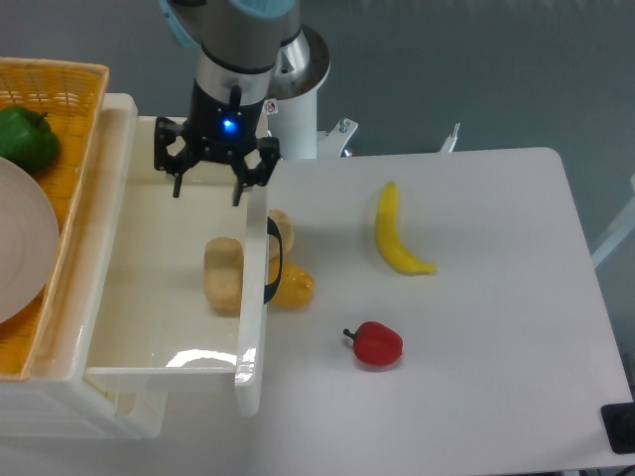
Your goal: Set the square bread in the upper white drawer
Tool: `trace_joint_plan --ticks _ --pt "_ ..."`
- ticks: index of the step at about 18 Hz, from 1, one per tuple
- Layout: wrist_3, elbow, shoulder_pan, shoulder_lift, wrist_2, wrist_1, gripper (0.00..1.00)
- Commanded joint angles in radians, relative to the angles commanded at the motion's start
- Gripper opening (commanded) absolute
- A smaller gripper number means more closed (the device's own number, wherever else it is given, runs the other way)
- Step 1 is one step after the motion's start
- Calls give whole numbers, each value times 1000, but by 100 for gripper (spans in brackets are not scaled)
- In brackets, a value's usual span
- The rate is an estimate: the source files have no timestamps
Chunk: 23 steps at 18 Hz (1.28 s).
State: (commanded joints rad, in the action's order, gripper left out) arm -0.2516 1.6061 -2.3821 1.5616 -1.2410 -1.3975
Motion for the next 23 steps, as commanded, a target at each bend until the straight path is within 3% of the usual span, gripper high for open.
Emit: trace_joint_plan --ticks 3,8,12,19,23 --pt "-3 -5 -38 -11 -2 2 100" --pt "-23 -17 -109 -29 -28 14 100" --pt "-309 -28 -166 -38 -70 8 100" --pt "-411 -22 -221 -41 -83 6 100" --pt "-517 -12 -244 -41 -150 -3 100"
